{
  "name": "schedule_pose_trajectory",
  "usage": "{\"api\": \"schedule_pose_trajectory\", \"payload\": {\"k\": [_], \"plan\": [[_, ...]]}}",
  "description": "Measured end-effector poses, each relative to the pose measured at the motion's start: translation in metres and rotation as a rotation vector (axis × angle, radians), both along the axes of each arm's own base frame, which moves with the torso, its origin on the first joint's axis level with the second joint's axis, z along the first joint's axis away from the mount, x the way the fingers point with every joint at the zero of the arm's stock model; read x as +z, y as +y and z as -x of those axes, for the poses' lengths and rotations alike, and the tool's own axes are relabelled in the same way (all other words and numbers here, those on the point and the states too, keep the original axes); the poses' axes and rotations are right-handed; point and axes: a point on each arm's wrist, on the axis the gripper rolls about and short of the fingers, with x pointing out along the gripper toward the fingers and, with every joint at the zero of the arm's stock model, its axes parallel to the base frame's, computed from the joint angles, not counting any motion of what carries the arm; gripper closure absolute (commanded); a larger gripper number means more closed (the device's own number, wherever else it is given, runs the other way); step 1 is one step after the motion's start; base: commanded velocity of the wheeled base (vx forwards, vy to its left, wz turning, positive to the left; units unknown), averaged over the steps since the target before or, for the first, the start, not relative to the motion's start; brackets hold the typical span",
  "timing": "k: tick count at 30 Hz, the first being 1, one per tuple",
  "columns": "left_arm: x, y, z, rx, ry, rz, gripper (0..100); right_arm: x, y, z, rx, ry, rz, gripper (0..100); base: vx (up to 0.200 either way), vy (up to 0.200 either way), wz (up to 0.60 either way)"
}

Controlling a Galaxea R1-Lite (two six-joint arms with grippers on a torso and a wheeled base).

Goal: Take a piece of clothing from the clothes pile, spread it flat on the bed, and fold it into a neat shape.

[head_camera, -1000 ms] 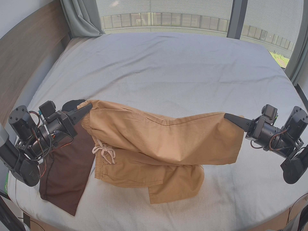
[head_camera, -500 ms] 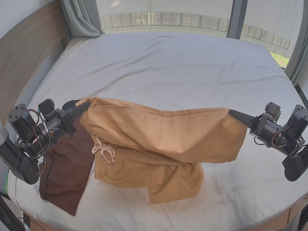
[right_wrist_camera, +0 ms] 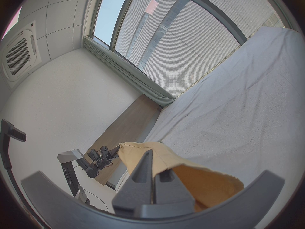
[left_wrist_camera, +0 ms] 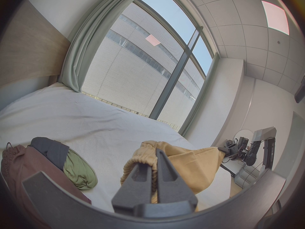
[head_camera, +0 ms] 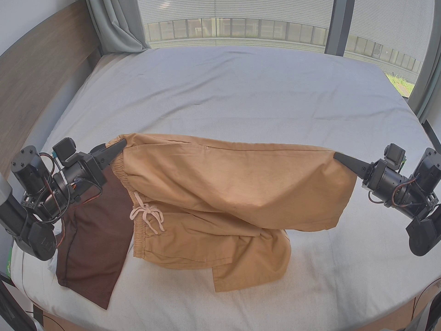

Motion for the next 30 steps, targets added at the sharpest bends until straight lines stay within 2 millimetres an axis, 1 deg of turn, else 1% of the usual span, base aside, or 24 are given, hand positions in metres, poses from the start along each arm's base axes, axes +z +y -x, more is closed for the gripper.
{"api": "schedule_pose_trajectory", "payload": {"k": [6, 12, 30], "plan": [[0.003, 0.001, -0.002, 0.012, 0.012, 0.037, 100, -0.001, -0.002, -0.001, -0.008, 0.001, 0.000, 100, 0.000, 0.000, 0.00], [0.008, 0.000, -0.002, 0.012, 0.052, 0.127, 100, -0.002, -0.005, -0.004, -0.021, 0.003, 0.001, 100, 0.000, 0.000, 0.00], [0.010, 0.000, -0.001, 0.012, 0.047, 0.130, 100, -0.003, -0.005, -0.005, -0.024, 0.005, 0.006, 100, 0.000, 0.000, 0.00]]}}
